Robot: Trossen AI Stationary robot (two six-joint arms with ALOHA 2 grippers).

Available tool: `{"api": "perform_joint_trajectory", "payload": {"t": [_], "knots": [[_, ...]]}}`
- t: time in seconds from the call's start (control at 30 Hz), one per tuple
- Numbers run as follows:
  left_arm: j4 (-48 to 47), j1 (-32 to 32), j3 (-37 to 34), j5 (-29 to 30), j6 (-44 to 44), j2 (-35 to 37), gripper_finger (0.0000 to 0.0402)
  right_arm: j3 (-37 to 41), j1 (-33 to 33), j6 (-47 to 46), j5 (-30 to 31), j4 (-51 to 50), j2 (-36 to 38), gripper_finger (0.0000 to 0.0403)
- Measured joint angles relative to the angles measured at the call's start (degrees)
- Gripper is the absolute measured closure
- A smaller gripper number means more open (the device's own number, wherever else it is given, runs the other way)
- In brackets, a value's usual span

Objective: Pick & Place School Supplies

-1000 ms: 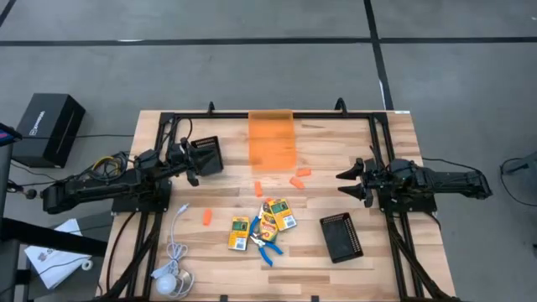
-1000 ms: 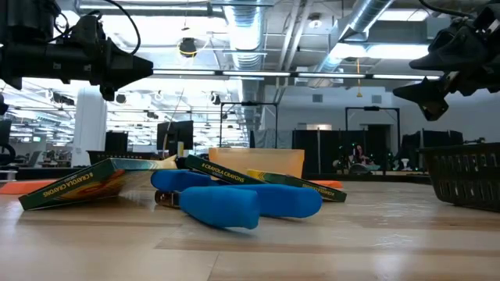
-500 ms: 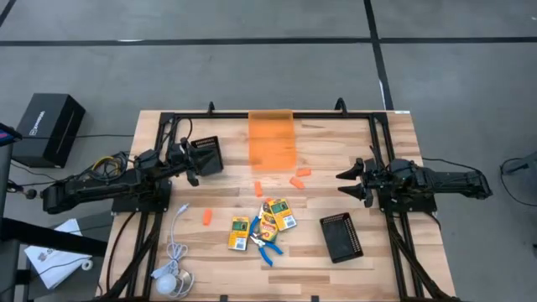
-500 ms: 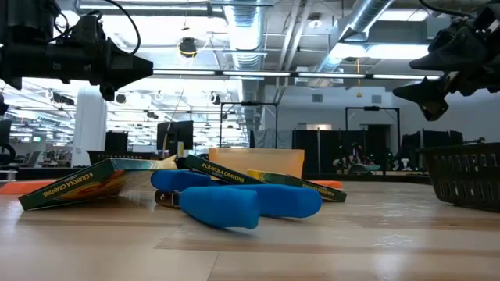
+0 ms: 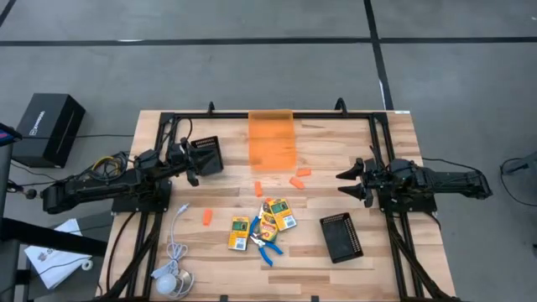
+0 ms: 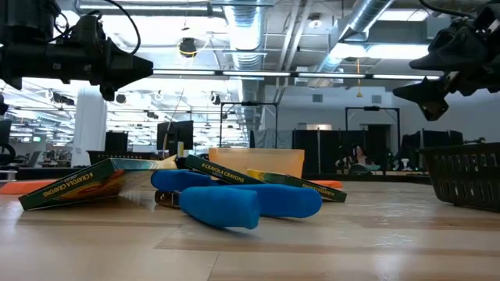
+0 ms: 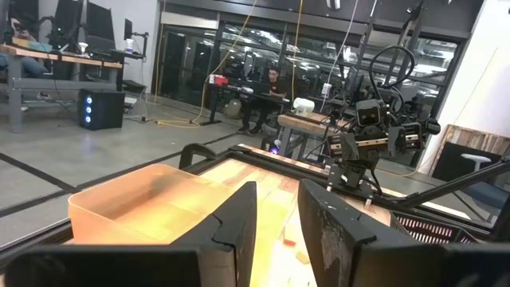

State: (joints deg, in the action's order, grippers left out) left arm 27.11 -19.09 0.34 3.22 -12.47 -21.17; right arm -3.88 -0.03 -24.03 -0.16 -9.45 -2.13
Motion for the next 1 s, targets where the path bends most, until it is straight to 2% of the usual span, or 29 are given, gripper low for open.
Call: {"api": "perform_joint_trajectory", "payload": {"t": [0.63, 0.77, 0.9, 1.0], "knots": [[1.2, 0.0, 0.0, 0.2, -1.5, 0.0, 0.0311, 0.2, -0.1, 0.4, 0.3, 2.2, 0.0, 0.0143], [1.5, 0.0, 0.0, 0.3, -9.1, 0.0, 0.0311, 0.2, -0.1, 6.6, 2.3, 12.3, 0.0, 0.0143], [5.2, 0.0, 0.0, 0.3, -24.2, 0.0, 0.0311, 0.2, -0.1, 14.9, 4.3, 30.6, -0.2, 0.0143], [11.6, 0.0, 0.0, 0.3, -31.8, 0.0, 0.0311, 0.1, -0.2, 14.6, 7.3, 44.5, -0.2, 0.0143]]}}
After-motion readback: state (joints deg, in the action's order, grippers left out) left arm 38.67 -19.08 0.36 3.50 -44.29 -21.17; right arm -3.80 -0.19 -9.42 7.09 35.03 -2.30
